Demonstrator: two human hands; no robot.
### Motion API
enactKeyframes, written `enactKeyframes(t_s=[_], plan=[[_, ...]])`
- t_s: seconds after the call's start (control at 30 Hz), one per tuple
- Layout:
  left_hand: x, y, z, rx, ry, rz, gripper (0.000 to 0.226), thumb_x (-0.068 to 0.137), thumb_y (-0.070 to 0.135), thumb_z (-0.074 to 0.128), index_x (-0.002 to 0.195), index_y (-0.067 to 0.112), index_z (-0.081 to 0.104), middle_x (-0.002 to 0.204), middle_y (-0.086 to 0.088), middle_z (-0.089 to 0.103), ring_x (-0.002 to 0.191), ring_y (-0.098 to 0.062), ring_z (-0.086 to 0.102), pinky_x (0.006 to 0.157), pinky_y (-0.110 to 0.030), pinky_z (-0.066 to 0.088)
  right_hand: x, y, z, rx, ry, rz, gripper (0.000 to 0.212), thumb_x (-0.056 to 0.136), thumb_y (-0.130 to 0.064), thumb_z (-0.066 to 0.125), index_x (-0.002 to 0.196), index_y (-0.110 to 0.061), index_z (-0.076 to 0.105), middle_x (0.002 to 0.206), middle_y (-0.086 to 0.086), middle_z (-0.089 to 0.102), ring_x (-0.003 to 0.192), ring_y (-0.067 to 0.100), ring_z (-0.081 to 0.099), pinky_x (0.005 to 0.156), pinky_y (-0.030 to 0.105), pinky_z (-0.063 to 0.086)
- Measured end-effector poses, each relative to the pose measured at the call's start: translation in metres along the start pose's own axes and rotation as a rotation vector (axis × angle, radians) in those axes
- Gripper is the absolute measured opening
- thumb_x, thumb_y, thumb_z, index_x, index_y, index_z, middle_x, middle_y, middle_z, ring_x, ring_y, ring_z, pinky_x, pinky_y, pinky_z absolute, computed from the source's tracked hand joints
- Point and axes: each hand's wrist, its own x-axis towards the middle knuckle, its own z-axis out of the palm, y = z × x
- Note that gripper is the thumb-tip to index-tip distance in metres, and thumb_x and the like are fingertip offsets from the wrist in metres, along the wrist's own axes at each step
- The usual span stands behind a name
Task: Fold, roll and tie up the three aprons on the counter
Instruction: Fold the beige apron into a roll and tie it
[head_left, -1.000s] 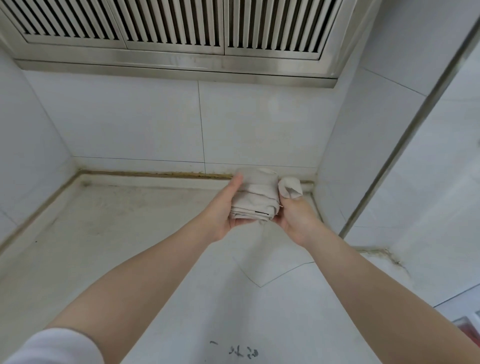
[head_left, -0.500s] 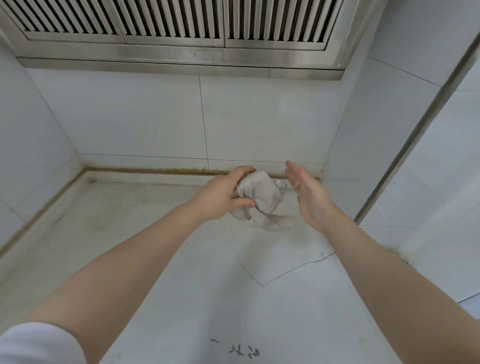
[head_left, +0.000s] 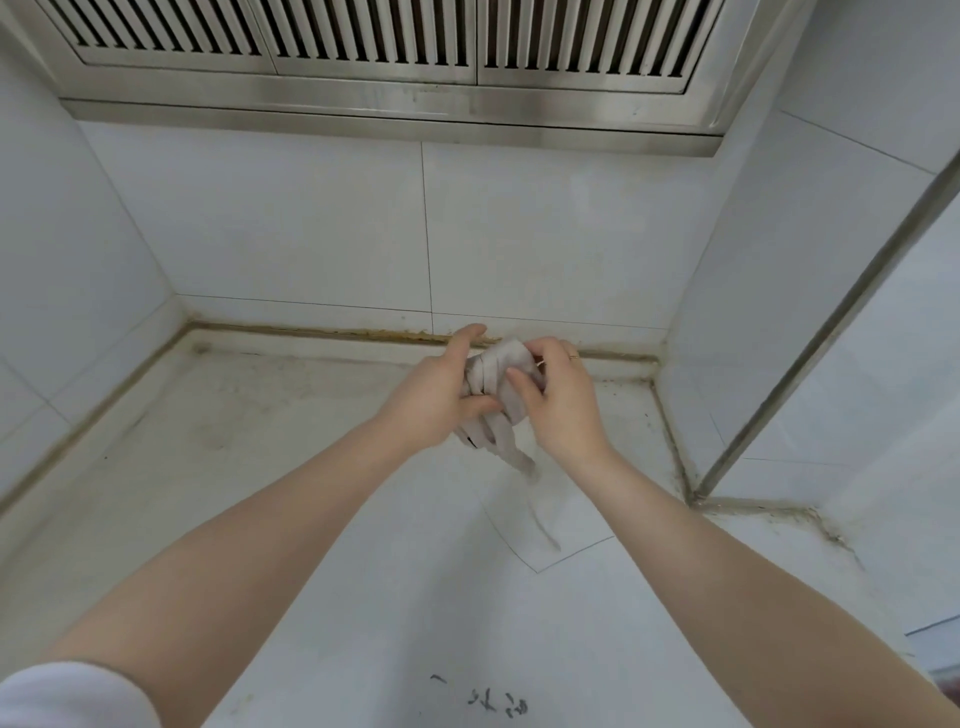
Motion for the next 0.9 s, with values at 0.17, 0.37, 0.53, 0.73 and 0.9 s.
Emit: enactKeyframes(t_s=[0.17, 0.37, 0.53, 0.73, 0.9], plan=[[-0.006, -0.017, -0.003, -0.241, -0.011, 0.008, 0.069, 0.076, 0.015, 0.076, 0.135, 0.021, 0.04, 0.097, 0.004, 0.057, 0.088, -0.014, 0.054, 0.076, -0.021, 0.041, 0.01, 0.012, -0.012, -0.014, -0.216, 0.079, 0.031, 0.091, -0.022, 0.059, 0.119, -0.01, 0.053, 0.105, 0.004, 0.055, 0.083, 0.016, 0.052, 0.07, 0.015, 0.039], [-0.01, -0.022, -0.002, -0.132, -0.116, 0.086, 0.053, 0.075, 0.014, 0.077, 0.123, 0.015, 0.054, 0.104, 0.004, 0.061, 0.097, -0.012, 0.057, 0.081, -0.019, 0.042, 0.023, 0.017, -0.038, 0.015, -0.686, 0.26, 0.04, 0.086, -0.019, 0.066, 0.123, -0.017, 0.053, 0.112, -0.003, 0.056, 0.078, 0.012, 0.054, 0.063, 0.022, 0.042], [-0.011, -0.02, -0.009, -0.2, -0.073, 0.085, 0.042, 0.077, 0.012, 0.075, 0.115, 0.017, 0.057, 0.1, 0.007, 0.063, 0.092, -0.01, 0.058, 0.079, -0.016, 0.043, 0.028, 0.01, -0.046, -0.576, -0.932, 0.035, 0.01, 0.088, -0.017, 0.058, 0.078, -0.016, 0.061, 0.067, -0.006, 0.055, 0.065, 0.012, 0.05, 0.058, 0.023, 0.035], [-0.016, -0.028, -0.019, 0.04, -0.43, 0.069, 0.036, 0.077, 0.017, 0.074, 0.101, 0.028, 0.049, 0.093, 0.007, 0.061, 0.087, -0.013, 0.057, 0.074, -0.026, 0.045, 0.055, -0.001, -0.076, 0.061, -0.893, 0.35, 0.026, 0.093, -0.013, 0.056, 0.067, -0.012, 0.059, 0.054, -0.003, 0.04, 0.048, 0.007, 0.037, 0.056, 0.02, 0.035], [-0.024, -0.035, -0.007, -0.359, -0.354, -0.298, 0.032, 0.081, 0.015, 0.071, 0.107, 0.015, 0.052, 0.101, -0.002, 0.064, 0.091, -0.017, 0.062, 0.08, -0.03, 0.049, 0.057, 0.019, -0.044, -0.605, -0.338, 0.294, 0.023, 0.094, -0.026, 0.051, 0.109, -0.009, 0.058, 0.115, 0.016, 0.055, 0.108, 0.032, 0.052, 0.085, 0.033, 0.04]])
